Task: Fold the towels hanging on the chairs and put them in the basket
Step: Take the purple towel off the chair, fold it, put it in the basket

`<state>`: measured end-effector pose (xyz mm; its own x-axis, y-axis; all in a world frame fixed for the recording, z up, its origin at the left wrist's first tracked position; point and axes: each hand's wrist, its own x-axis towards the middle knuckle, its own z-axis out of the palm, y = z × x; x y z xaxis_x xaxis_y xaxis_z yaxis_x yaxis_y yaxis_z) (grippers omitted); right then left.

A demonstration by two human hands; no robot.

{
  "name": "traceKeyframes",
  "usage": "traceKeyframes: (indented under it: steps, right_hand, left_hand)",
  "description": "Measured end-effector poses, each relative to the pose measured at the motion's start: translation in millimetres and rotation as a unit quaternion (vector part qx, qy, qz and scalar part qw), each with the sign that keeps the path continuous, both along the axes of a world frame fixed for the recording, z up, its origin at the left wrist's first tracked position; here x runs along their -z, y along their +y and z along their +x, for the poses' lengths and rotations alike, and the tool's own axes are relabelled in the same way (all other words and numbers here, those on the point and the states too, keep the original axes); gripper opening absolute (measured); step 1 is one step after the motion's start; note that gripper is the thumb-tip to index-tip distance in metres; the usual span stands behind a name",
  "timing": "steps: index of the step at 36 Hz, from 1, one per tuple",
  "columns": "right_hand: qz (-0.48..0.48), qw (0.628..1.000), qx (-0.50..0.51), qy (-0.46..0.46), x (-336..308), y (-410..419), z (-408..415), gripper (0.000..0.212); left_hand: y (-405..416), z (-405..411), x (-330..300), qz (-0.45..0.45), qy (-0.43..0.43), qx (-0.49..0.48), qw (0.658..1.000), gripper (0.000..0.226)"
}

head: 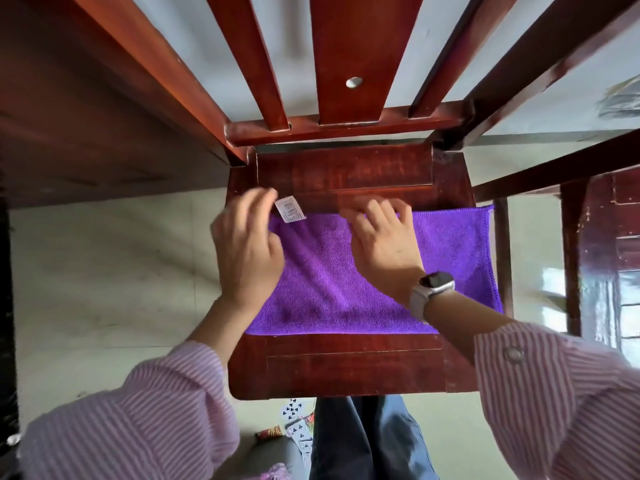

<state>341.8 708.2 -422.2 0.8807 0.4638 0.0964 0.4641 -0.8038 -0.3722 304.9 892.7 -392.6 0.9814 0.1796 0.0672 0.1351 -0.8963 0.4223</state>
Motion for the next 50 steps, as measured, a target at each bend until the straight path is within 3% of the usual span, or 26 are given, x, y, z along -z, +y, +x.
traceKeyframes:
  steps: [2,4,7,11,20,26,33,39,41,44,47,50]
  right_hand:
    - [-0.048,0.998,-0.032,0.011,5.1,-6.1,-12.7,0.039]
    - [-0.132,0.989,-0.046,0.044,12.2,-10.2,-22.0,0.047]
    - [-0.197,0.975,-0.055,0.086,20.9,-18.5,-21.5,0.053]
    - [-0.225,0.968,-0.061,0.095,26.7,-34.9,-13.7,0.051]
    - [-0.208,0.971,0.038,0.110,16.2,-89.0,-12.8,0.053]
    - [-0.149,0.985,-0.074,0.049,3.8,-59.9,-70.2,0.053]
    - [-0.187,0.975,-0.046,0.113,25.2,-54.4,-87.2,0.060]
    - [-0.146,0.980,-0.037,0.132,20.7,-55.7,-85.7,0.056]
    - [-0.086,0.987,0.002,0.137,14.8,-63.8,-83.5,0.050]
    - [-0.031,0.981,0.141,0.127,4.4,-89.0,-79.9,0.045]
    - [-0.068,0.950,0.256,0.168,-1.6,-116.4,-77.0,0.059]
    - [-0.129,0.933,0.239,0.234,3.1,-132.6,-83.6,0.071]
  left_hand:
    - [-10.6,-8.7,8.1,0.037,0.028,0.113,0.992,0.050]
    - [-19.9,-13.8,21.9,0.084,0.099,0.162,0.978,0.048]
    - [-22.2,-17.8,40.7,0.119,0.198,0.131,0.964,0.054]
    - [-8.6,-25.7,59.2,0.148,0.206,0.132,0.958,0.055]
    - [-16.8,-32.5,47.2,0.131,0.184,0.091,0.970,0.057]
    - [-40.4,-71.8,38.3,0.144,0.189,0.138,0.962,0.057]
    - [-38.8,-84.2,58.0,0.138,0.234,0.103,0.957,0.065]
    - [-40.4,-83.6,56.7,0.142,0.237,0.099,0.956,0.066]
    - [-41.4,-83.0,54.1,0.132,0.238,0.098,0.957,0.066]
    - [-47.4,-81.7,47.2,0.116,0.229,0.089,0.962,0.066]
    - [-62.7,-79.9,39.8,0.107,0.209,0.099,0.967,0.063]
    - [-86.5,-76.7,37.2,0.105,0.200,0.137,0.964,0.063]
